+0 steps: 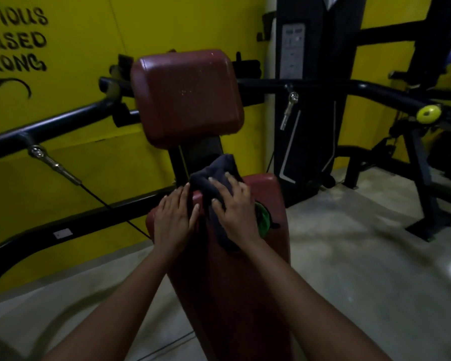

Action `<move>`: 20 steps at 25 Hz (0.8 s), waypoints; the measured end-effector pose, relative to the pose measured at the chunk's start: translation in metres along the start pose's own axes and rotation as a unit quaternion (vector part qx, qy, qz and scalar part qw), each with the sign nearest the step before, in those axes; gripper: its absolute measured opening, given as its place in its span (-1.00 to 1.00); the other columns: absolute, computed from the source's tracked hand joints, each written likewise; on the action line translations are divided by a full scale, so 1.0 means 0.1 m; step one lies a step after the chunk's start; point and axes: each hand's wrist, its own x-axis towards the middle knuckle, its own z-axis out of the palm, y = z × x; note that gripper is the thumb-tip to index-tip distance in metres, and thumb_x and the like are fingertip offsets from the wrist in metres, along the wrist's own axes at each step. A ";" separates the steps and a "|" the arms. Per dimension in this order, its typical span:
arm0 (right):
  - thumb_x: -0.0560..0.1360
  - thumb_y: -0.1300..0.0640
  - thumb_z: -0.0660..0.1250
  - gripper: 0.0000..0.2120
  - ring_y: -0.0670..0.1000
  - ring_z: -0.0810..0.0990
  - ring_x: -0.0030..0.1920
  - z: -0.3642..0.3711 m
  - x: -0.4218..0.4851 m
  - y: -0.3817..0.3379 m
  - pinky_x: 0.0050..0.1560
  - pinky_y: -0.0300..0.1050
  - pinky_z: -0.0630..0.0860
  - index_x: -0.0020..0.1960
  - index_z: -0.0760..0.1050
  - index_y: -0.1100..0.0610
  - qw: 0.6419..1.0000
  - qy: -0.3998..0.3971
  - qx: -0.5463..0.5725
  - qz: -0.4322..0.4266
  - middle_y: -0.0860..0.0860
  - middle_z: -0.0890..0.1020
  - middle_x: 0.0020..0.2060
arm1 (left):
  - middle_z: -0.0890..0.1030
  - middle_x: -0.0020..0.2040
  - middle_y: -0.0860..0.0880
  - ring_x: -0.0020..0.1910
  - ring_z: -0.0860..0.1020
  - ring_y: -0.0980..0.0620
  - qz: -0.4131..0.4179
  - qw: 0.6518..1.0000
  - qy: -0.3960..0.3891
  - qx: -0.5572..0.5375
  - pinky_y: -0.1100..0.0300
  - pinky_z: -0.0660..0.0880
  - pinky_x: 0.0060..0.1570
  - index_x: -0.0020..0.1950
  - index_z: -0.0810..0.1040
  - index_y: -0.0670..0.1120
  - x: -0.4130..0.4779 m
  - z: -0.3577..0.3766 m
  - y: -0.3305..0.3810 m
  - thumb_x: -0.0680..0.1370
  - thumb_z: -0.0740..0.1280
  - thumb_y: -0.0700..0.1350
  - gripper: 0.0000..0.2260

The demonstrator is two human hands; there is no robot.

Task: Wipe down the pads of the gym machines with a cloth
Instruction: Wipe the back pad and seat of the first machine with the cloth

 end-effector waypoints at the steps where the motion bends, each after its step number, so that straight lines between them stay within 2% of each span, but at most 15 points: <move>1: 0.48 -0.13 0.01 -0.50 0.16 0.32 0.32 0.11 0.00 -0.01 0.22 0.11 0.35 0.36 0.38 -0.03 0.998 -0.019 -0.053 -0.019 0.11 0.37 0.39 | 0.60 0.15 -0.24 0.14 0.58 -0.17 -0.001 1.000 -0.020 0.023 -0.03 0.48 0.15 0.23 0.51 -0.28 0.00 0.01 0.00 0.53 0.04 0.07 -0.48; 2: 0.45 -0.16 0.03 -0.49 0.15 0.32 0.32 0.17 0.04 0.03 0.20 0.12 0.37 0.33 0.40 -0.03 0.994 -0.022 -0.098 -0.041 0.09 0.41 0.36 | 0.63 0.09 -0.24 0.07 0.61 -0.17 0.004 0.999 -0.025 0.045 -0.01 0.51 0.09 0.17 0.55 -0.28 0.01 0.05 -0.01 0.52 0.05 0.07 -0.49; 4: 0.41 -0.18 0.06 -0.49 0.14 0.36 0.28 0.17 0.21 0.26 0.17 0.12 0.40 0.28 0.44 -0.02 0.988 -0.009 -0.136 -0.073 0.09 0.47 0.30 | 0.63 0.08 -0.21 0.05 0.61 -0.15 0.013 0.998 -0.008 0.068 0.02 0.51 0.07 0.17 0.55 -0.25 0.04 0.11 -0.03 0.52 0.08 0.09 -0.50; 5: 0.41 -0.18 0.05 -0.47 0.15 0.39 0.27 0.12 0.32 0.39 0.18 0.12 0.37 0.27 0.44 -0.01 0.989 -0.002 -0.132 -0.062 0.10 0.48 0.28 | 0.62 0.10 -0.19 0.07 0.60 -0.14 0.012 0.998 0.002 0.063 0.03 0.50 0.08 0.20 0.54 -0.23 0.06 0.12 -0.04 0.52 0.09 0.10 -0.50; 7: 0.41 -0.20 0.01 -0.45 0.17 0.40 0.29 0.04 0.45 0.51 0.24 0.14 0.28 0.28 0.44 0.00 0.995 0.018 -0.100 0.017 0.10 0.48 0.26 | 0.61 0.13 -0.17 0.09 0.58 -0.13 0.013 0.998 0.025 0.056 0.02 0.48 0.11 0.25 0.52 -0.20 0.06 0.15 -0.05 0.52 0.09 0.12 -0.49; 9: 0.42 -0.22 0.02 -0.47 0.16 0.38 0.30 0.12 0.43 0.37 0.26 0.16 0.24 0.26 0.45 -0.02 0.992 0.033 -0.106 0.051 0.09 0.49 0.25 | 0.61 0.13 -0.17 0.10 0.58 -0.13 0.016 0.997 0.030 0.063 0.03 0.48 0.11 0.25 0.51 -0.19 0.04 0.16 -0.05 0.51 0.09 0.12 -0.49; 12: 0.44 -0.25 0.03 -0.52 0.13 0.35 0.32 0.21 0.33 0.26 0.25 0.11 0.19 0.24 0.45 -0.08 0.992 0.001 -0.125 -0.018 0.06 0.47 0.25 | 0.60 0.15 -0.18 0.13 0.58 -0.13 0.017 0.998 0.018 0.060 0.02 0.46 0.14 0.27 0.50 -0.20 0.06 0.15 -0.04 0.51 0.09 0.09 -0.50; 14: 0.43 -0.27 -0.02 -0.47 0.11 0.36 0.31 0.05 0.42 0.50 0.23 0.06 0.11 0.26 0.44 -0.08 0.993 -0.016 -0.118 -0.020 0.04 0.47 0.25 | 0.58 0.19 -0.18 0.19 0.55 -0.14 0.023 0.999 0.022 0.043 0.00 0.36 0.25 0.30 0.47 -0.19 0.05 0.13 -0.02 0.52 0.09 0.07 -0.52; 16: 0.41 -0.31 -0.07 -0.41 0.10 0.35 0.31 -0.10 0.53 0.76 0.25 0.06 0.12 0.27 0.43 -0.08 0.993 -0.010 -0.113 0.020 0.03 0.47 0.25 | 0.55 0.24 -0.17 0.27 0.49 -0.12 0.045 0.998 0.032 0.021 0.03 0.20 0.36 0.33 0.43 -0.19 0.02 0.11 0.07 0.51 0.10 0.02 -0.54; 18: 0.41 -0.34 -0.09 -0.38 0.09 0.33 0.32 -0.20 0.62 0.95 0.27 0.08 0.17 0.29 0.42 -0.08 0.991 -0.022 -0.113 0.067 0.02 0.45 0.27 | 0.52 0.28 -0.15 0.32 0.42 -0.07 0.075 0.996 0.043 0.007 0.01 0.12 0.42 0.34 0.40 -0.18 0.04 0.13 0.25 0.50 0.12 -0.02 -0.55; 20: 0.48 -0.31 0.03 -0.47 0.12 0.33 0.31 -0.23 0.70 1.09 0.25 0.08 0.24 0.31 0.40 -0.06 0.990 -0.047 -0.069 0.117 0.04 0.44 0.28 | 0.51 0.30 -0.14 0.35 0.36 -0.03 0.127 0.991 0.034 0.014 -0.01 0.10 0.43 0.35 0.40 -0.18 0.16 0.21 0.50 0.50 0.14 -0.04 -0.55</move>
